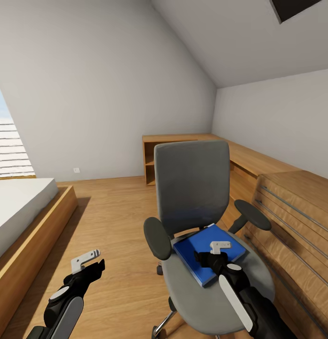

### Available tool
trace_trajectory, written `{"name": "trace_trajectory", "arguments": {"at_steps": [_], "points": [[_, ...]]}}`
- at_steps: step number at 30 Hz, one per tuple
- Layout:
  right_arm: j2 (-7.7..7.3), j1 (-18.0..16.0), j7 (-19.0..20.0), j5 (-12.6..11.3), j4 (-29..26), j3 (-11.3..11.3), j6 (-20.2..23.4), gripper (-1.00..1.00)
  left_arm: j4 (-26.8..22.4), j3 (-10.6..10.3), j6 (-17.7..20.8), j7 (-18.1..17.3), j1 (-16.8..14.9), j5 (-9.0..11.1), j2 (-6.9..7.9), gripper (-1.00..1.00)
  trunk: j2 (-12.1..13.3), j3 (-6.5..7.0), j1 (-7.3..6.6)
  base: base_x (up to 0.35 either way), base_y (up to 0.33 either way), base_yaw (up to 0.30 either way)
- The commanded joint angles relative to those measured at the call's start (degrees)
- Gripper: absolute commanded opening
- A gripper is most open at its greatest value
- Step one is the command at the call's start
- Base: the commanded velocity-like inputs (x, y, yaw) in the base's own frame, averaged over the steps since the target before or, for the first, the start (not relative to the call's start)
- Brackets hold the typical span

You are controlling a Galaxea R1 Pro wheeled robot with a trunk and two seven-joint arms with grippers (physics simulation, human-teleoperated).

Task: In the bedroom, organize the workspace by keeping the computer under the desk, ensuring the monitor is on the desk, placing the keyboard on the desk next to the monitor, placing the mouse on the desk next to the keyboard, moving the folder from the swivel chair onto the desk next to the mouse, stacking the notebook on top of the folder with the pen on top of the notebook, and positioning the swivel chair next to the desk.

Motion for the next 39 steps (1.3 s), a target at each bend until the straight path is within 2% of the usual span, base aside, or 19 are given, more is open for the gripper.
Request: {"name": "trace_trajectory", "arguments": {"at_steps": [1, 5, 16, 22, 28, 39], "points": [[-0.07, -0.05, -0.59, -0.59, -0.08, 0.20, 0.14, 1.00, -0.08, -0.13, 0.07, 0.58, -0.05, 0.51, 0.06, 1.00, -0.03, -0.06, -0.01, 0.000, 0.000, 0.000], [-0.08, -0.05, -0.59, -0.59, -0.08, 0.20, 0.14, 1.00, -0.08, -0.13, 0.07, 0.56, -0.04, 0.52, 0.06, 1.00, -0.03, -0.06, -0.01, 0.000, 0.000, 0.000], [-0.07, -0.05, -0.56, -0.65, -0.08, 0.20, 0.14, 1.00, -0.08, -0.13, 0.07, 0.59, -0.06, 0.52, 0.06, 1.00, -4.44, -2.03, 2.41, 0.000, 0.000, 0.000], [-0.03, -0.05, -0.56, -0.66, -0.08, 0.22, 0.14, 1.00, -0.01, -0.23, 0.07, 0.59, -0.05, 0.52, 0.06, 1.00, -4.44, -2.03, 2.41, 0.000, 0.000, 0.000], [-0.01, -0.05, -0.56, -0.66, -0.08, 0.76, 0.14, 1.00, 0.01, -0.30, 0.07, 0.60, -0.07, 0.52, 0.06, 1.00, -6.85, -3.11, 3.72, 0.000, 0.000, 0.000], [0.00, -0.05, -0.56, -0.66, -0.08, 0.90, 0.14, 1.00, 0.18, -0.31, 0.11, 0.54, -0.04, 0.52, 0.06, 1.00, -6.85, -3.11, 3.72, 0.000, 0.000, 0.000]]}}
